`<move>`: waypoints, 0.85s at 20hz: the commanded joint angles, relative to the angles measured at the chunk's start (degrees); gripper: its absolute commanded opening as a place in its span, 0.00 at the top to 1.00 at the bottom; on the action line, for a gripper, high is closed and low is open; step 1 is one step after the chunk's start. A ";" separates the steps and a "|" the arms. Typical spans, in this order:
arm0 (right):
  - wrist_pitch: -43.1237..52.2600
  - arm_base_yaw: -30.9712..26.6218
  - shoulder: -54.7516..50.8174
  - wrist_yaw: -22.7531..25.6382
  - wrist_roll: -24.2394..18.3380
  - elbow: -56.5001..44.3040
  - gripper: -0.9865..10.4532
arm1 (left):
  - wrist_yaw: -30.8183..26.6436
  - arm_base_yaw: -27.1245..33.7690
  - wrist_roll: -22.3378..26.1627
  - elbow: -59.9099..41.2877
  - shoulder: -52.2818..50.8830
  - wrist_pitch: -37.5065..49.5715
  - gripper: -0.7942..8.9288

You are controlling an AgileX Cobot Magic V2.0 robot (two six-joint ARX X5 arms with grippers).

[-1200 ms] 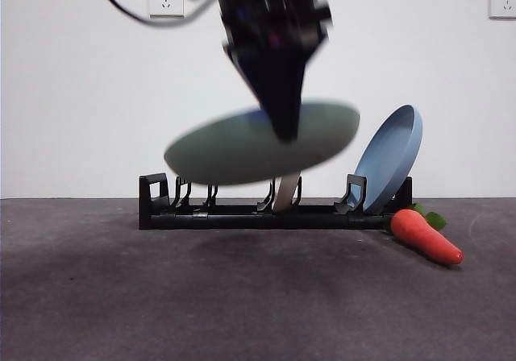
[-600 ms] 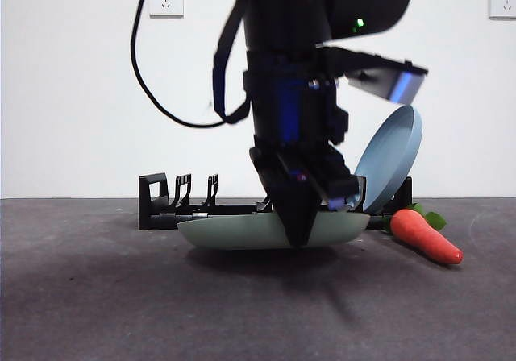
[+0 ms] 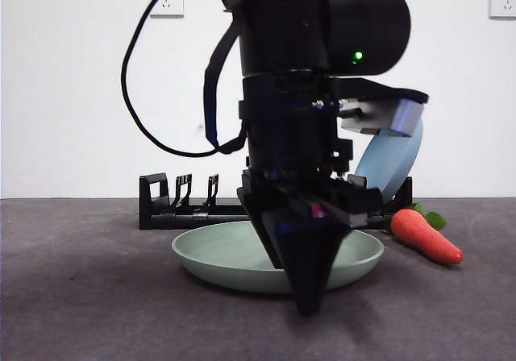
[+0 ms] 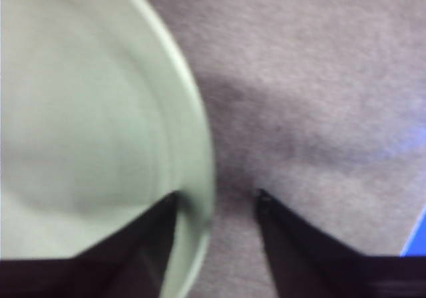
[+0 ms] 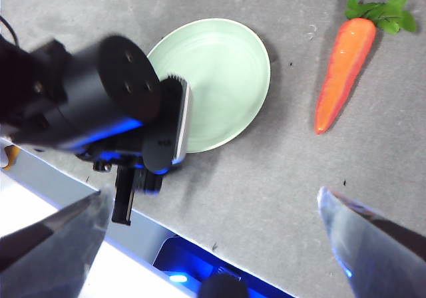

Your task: Take the green plate from the plate rack,put the plate on the table,take the carrot from the table,put the carrot in the plate

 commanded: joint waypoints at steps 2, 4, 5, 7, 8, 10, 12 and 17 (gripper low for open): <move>0.33 0.13 -0.07 0.02 0.55 0.22 0.31 | -0.31 0.02 -1.03 -0.35 0.46 -1.16 0.66; 0.35 0.13 -0.07 0.20 0.55 0.22 0.31 | -0.37 0.02 -2.58 -0.35 -1.25 -1.77 0.66; 0.59 0.13 0.20 0.22 0.55 0.22 0.31 | -0.37 0.02 -3.61 -0.33 -2.82 -1.73 0.66; 1.77 0.13 1.25 0.50 0.96 0.22 0.31 | -0.35 0.02 -5.73 -0.33 -7.63 -1.68 0.66; 2.89 0.13 2.12 1.57 1.66 0.22 0.31 | -0.33 0.02 -7.17 -0.33 -10.84 -1.64 0.66; 6.23 0.13 4.81 3.45 2.51 0.22 0.31 | -0.35 0.02 -10.01 -0.33 -17.97 -1.07 0.66; 9.97 0.13 8.68 3.50 3.63 0.22 0.31 | -0.35 0.07 -12.55 -0.33 -25.97 -0.26 0.66; 18.99 0.15 21.46 9.03 4.55 0.22 0.31 | -0.35 0.07 -16.06 -0.33 -43.54 2.19 0.66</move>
